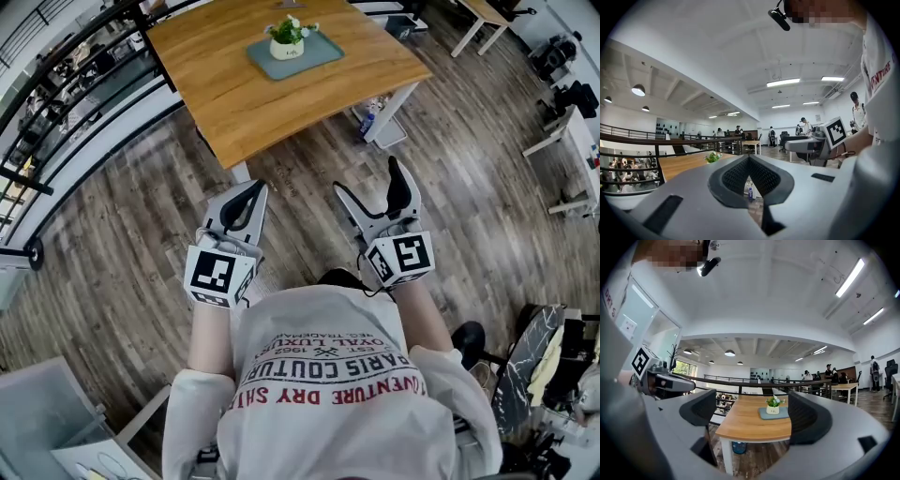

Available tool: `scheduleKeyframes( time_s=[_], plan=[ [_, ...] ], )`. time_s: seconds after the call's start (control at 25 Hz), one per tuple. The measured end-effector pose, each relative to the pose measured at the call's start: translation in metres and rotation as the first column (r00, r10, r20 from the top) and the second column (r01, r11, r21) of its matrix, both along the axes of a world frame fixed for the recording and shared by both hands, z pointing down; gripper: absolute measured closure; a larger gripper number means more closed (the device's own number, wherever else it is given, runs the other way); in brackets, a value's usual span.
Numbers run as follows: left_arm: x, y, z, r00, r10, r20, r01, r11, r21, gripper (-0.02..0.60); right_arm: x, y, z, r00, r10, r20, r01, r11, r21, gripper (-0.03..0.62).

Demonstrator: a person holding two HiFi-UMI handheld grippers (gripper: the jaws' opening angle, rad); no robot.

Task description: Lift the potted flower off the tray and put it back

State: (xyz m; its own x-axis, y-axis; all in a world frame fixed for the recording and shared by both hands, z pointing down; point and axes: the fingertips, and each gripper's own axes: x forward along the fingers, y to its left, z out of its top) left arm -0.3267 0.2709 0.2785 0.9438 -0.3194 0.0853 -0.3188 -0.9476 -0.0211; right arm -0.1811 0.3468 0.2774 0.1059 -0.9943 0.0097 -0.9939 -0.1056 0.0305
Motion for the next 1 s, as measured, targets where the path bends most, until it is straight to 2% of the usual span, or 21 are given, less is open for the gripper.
scheduleKeyframes(
  time_s=[0.24,0.44,0.6,0.76,1.0],
  plan=[
    [0.022,-0.024,0.003,0.999,-0.045,0.011,0.045,0.999,0.001,0.569,0.028,-0.033,0.003,0.999,-0.043,0.032,0.043,0.999,-0.001,0.137],
    [0.055,-0.066,0.015,0.991,-0.135,0.017,0.135,0.991,0.000,0.569,0.070,-0.082,0.019,0.992,-0.119,0.034,0.120,0.993,-0.011,0.137],
    [0.093,-0.101,0.022,0.969,-0.243,0.034,0.243,0.970,-0.016,0.569,0.121,-0.131,0.024,0.978,-0.202,0.047,0.203,0.979,-0.006,0.137],
    [0.146,-0.131,0.017,0.952,-0.303,0.046,0.304,0.952,-0.019,0.569,0.184,-0.175,0.013,0.966,-0.252,0.062,0.251,0.968,0.011,0.137],
    [0.219,-0.175,0.010,0.919,-0.392,0.040,0.393,0.919,-0.010,0.569,0.256,-0.236,0.015,0.929,-0.365,0.063,0.367,0.930,-0.012,0.137]
  ],
)
